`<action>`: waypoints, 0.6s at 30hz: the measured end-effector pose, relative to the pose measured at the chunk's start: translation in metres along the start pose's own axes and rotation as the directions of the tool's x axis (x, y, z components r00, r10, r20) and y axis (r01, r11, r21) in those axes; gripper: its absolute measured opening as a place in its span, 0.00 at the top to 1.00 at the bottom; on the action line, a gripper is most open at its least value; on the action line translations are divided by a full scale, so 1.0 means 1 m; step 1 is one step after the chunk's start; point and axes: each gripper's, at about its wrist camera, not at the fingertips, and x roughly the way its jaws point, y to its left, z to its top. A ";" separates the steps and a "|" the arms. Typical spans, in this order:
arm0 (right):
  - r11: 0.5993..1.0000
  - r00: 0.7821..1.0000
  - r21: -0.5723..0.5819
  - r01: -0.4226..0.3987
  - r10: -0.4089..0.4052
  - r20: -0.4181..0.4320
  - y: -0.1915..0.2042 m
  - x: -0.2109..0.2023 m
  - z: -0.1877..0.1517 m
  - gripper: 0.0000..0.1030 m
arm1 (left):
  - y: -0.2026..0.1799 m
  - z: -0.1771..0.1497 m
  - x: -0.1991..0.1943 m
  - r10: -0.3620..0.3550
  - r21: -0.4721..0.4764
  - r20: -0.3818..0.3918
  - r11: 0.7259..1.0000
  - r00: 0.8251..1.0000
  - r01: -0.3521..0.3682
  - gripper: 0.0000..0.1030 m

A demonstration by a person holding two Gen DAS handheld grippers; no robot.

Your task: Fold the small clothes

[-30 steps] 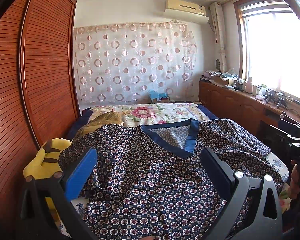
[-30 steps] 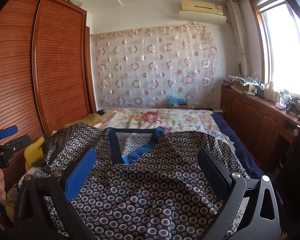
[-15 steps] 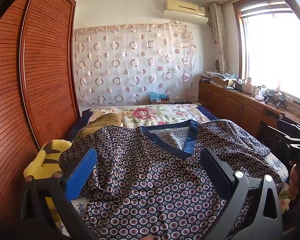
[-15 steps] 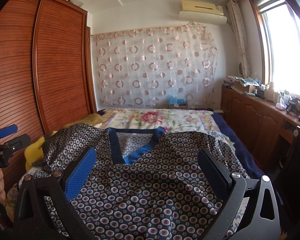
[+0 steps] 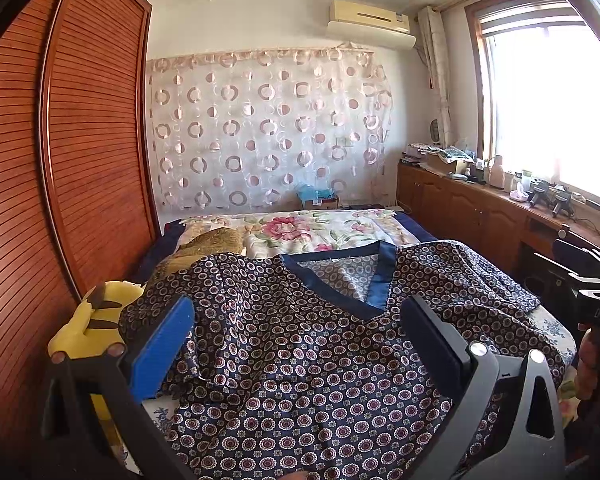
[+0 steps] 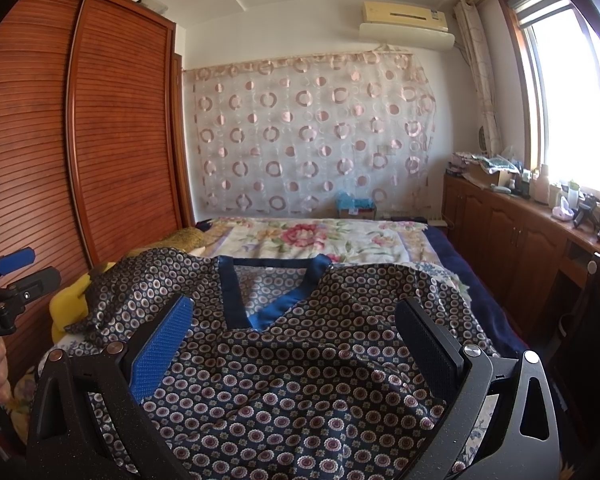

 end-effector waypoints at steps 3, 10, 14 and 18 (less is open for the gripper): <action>1.000 1.000 0.000 0.001 -0.001 0.000 0.000 0.000 0.000 0.00 | 0.000 0.000 0.000 -0.002 0.000 0.000 1.000 1.000 0.002 0.00; 1.000 1.000 0.000 -0.002 0.002 0.001 0.001 -0.003 0.002 0.00 | 0.000 0.000 -0.001 -0.002 0.003 -0.003 1.000 1.000 0.002 0.00; 1.000 1.000 0.000 -0.006 0.006 -0.002 0.002 -0.002 0.001 0.00 | 0.002 -0.002 0.002 -0.005 0.002 -0.013 1.000 1.000 0.005 0.00; 1.000 1.000 0.001 -0.019 0.019 -0.017 0.006 0.005 -0.003 0.00 | 0.007 -0.009 0.009 0.001 -0.005 -0.037 1.000 0.999 -0.001 0.00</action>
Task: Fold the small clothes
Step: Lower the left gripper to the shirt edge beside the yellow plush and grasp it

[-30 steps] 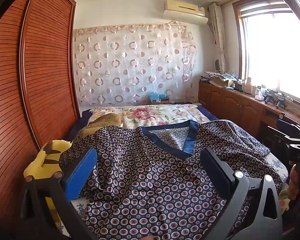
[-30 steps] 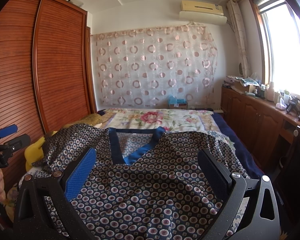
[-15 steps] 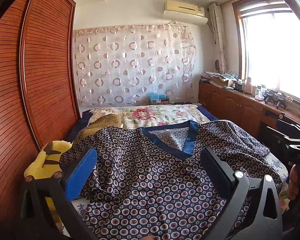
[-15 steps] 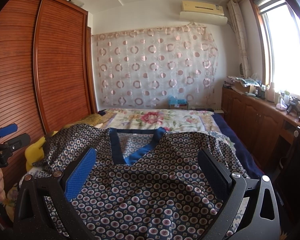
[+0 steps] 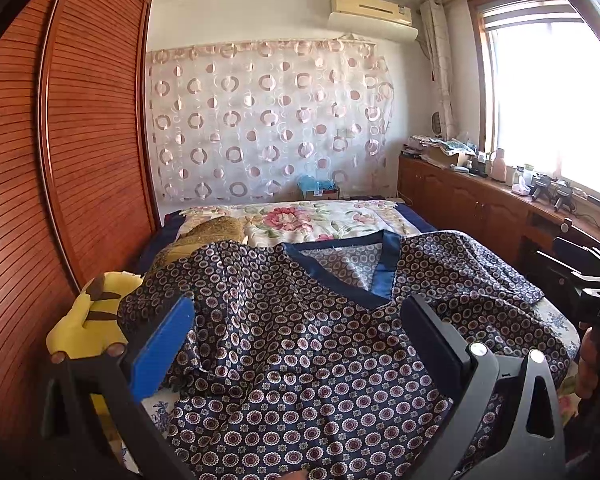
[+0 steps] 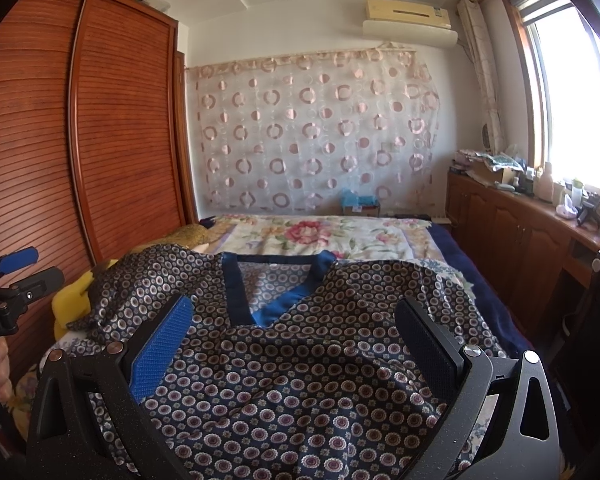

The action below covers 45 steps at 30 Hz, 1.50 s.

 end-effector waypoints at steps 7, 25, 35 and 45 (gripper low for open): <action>1.000 0.999 -0.010 -0.025 0.024 -0.041 0.001 0.018 -0.010 0.00 | 0.021 -0.017 0.020 0.008 -0.021 -0.065 1.000 0.998 -0.010 0.00; 0.993 0.981 -0.037 -0.116 0.108 -0.161 0.019 0.072 -0.027 0.00 | 0.100 -0.051 0.056 0.044 -0.057 -0.175 0.997 0.984 -0.055 0.00; 0.973 0.955 -0.135 -0.189 0.150 -0.255 0.060 0.113 -0.039 0.00 | 0.183 -0.071 0.108 0.041 -0.140 -0.309 0.986 0.950 -0.088 0.06; 0.952 0.931 -0.162 -0.260 0.202 -0.303 0.089 0.127 -0.043 0.00 | 0.201 -0.094 0.144 -0.111 -0.250 -0.451 0.968 0.886 -0.006 0.33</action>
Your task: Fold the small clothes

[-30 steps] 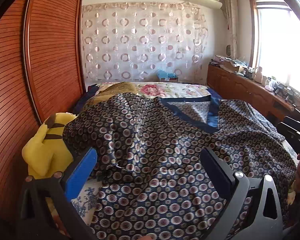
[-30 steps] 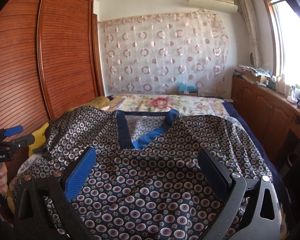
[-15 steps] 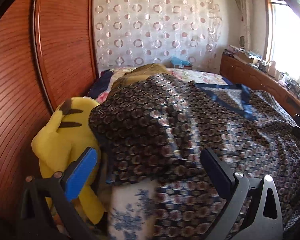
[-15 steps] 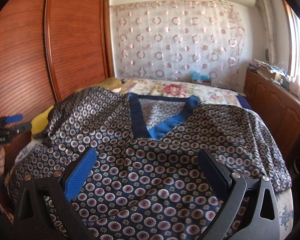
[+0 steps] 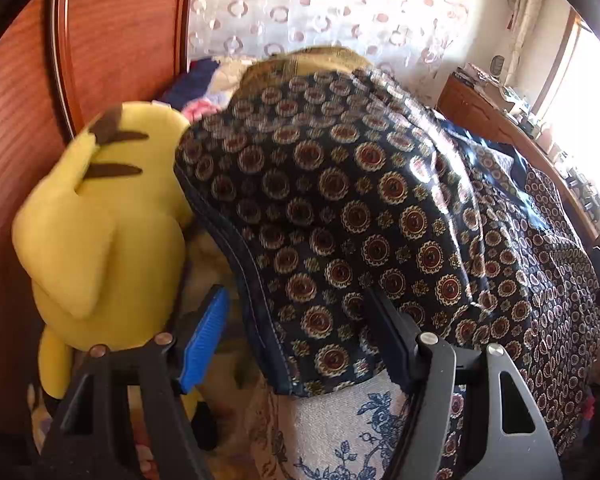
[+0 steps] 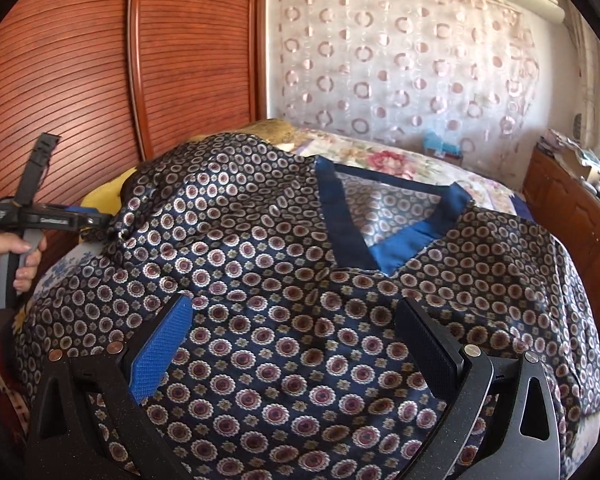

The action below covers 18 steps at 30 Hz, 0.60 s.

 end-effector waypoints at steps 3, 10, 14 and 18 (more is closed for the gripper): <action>1.000 1.000 -0.006 -0.009 0.009 -0.007 0.002 0.002 0.002 0.00 | -0.001 -0.002 -0.001 -0.034 -0.012 -0.008 0.999 0.999 0.034 0.34; 1.000 0.999 0.000 -0.030 0.030 -0.020 0.003 0.007 0.000 0.00 | -0.014 -0.004 -0.015 -0.011 0.056 0.012 0.998 1.000 0.010 0.78; 0.999 0.999 0.009 -0.033 0.034 -0.022 0.001 0.007 -0.004 0.00 | -0.023 0.000 -0.038 0.059 0.097 0.086 0.993 0.995 -0.067 0.97; 0.999 0.999 0.018 -0.030 0.031 -0.025 -0.004 0.007 -0.006 0.00 | -0.049 0.011 -0.067 0.020 0.140 0.162 0.989 0.987 -0.043 0.98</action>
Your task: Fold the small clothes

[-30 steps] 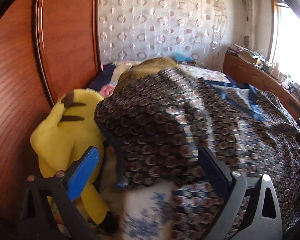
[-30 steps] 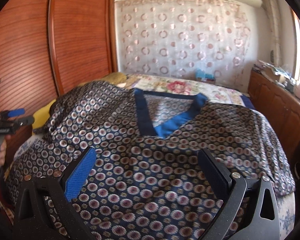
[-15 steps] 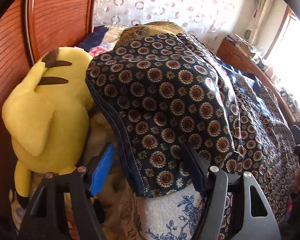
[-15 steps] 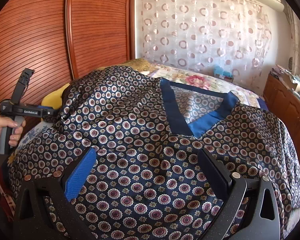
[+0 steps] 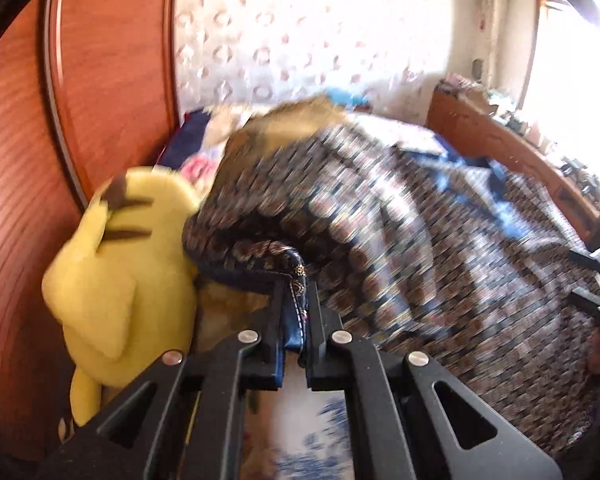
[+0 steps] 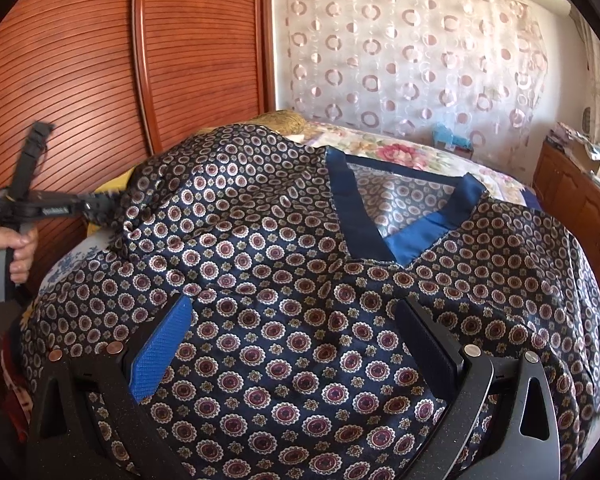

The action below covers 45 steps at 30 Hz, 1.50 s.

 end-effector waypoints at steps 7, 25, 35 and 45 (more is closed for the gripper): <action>0.999 1.000 0.029 0.017 -0.016 -0.004 -0.018 -0.003 0.000 0.00 | -0.076 0.058 -0.023 -0.125 0.158 0.081 0.981 0.989 0.111 0.98; 1.000 0.999 -0.006 -0.003 0.003 0.041 -0.016 -0.008 0.017 0.02 | -0.060 0.029 -0.059 -0.054 0.099 0.131 0.994 0.990 0.041 0.42; 0.971 0.982 -0.163 -0.175 0.184 0.037 0.069 0.052 0.073 0.29 | -0.013 -0.012 -0.068 0.072 -0.013 0.167 0.997 0.983 -0.071 0.42; 0.908 0.969 -0.337 -0.247 0.227 -0.098 0.182 0.135 0.089 0.29 | 0.004 -0.028 -0.071 0.082 -0.040 0.168 0.996 0.982 -0.076 0.42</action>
